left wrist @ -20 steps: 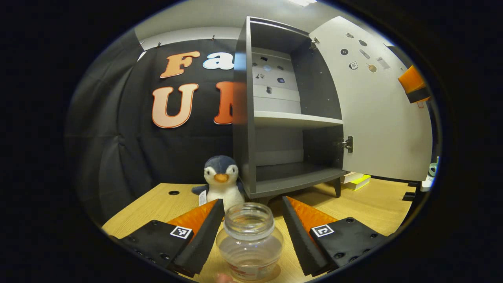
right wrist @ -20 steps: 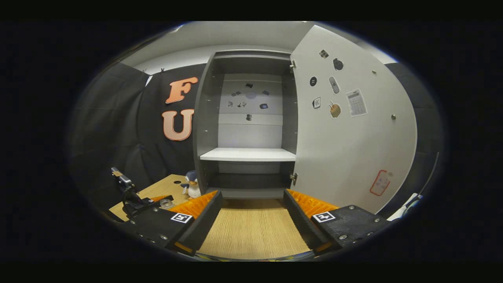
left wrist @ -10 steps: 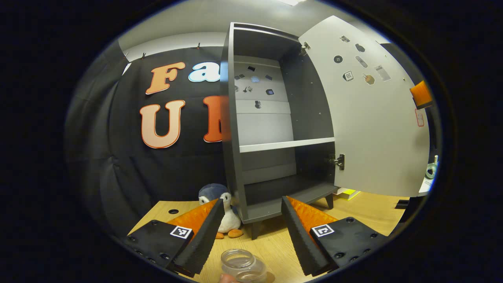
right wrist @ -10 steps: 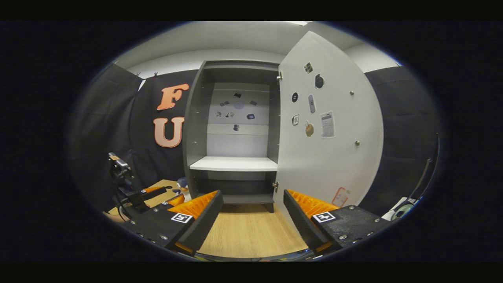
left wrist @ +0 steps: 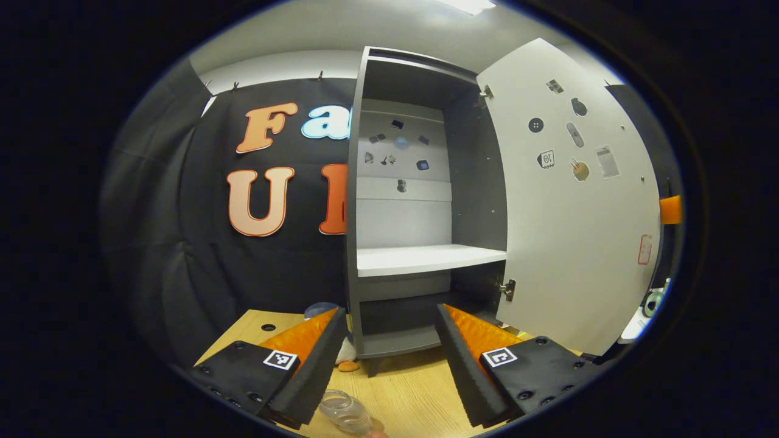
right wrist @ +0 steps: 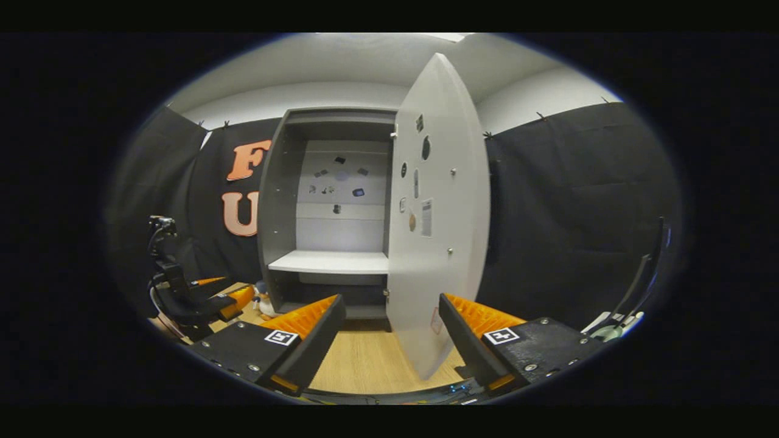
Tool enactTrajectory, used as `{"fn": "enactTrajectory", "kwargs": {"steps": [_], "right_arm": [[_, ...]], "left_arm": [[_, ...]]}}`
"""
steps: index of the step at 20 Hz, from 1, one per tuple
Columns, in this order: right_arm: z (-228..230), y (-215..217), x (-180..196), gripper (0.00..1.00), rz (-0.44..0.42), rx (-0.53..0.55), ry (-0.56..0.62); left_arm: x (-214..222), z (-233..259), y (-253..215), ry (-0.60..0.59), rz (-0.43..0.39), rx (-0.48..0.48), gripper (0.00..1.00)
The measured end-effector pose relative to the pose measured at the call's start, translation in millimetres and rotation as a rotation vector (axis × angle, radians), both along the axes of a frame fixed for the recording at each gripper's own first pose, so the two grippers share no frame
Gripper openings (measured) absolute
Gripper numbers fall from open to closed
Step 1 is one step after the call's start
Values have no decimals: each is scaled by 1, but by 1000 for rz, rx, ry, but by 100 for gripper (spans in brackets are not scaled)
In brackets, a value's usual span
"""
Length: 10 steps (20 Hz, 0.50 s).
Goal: Open the cabinet door with the right hand, grasp the bottle in the cabinet with the left hand and place it on the coaster, then close the cabinet door with the right hand.
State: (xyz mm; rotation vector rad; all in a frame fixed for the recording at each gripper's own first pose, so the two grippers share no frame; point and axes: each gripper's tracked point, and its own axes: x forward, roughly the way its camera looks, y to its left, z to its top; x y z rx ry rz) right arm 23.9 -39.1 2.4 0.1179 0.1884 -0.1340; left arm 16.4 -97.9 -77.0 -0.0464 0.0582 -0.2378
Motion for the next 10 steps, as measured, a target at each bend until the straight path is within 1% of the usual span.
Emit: {"fn": "enactTrajectory", "kwargs": {"steps": [3, 4, 5, 9, 10], "right_arm": [[12, -19, -12, 95, 21, -8, -22], [15, -28, -14, 93, 20, -23, -31], [17, -39, -15, 95, 13, -41, -35], [20, -80, -15, 95, -39, -109, -43], [22, -86, -16, 97, -44, -118, -52]], "left_arm": [[-3, 23, 3, -9, 43, 5, 94], [-4, 30, 3, -13, 50, -2, 94], [-6, 37, 3, -13, 59, -6, 94], [-15, 56, 7, -27, 101, -24, 95], [-17, 57, 8, -28, 109, -23, 94]]}}
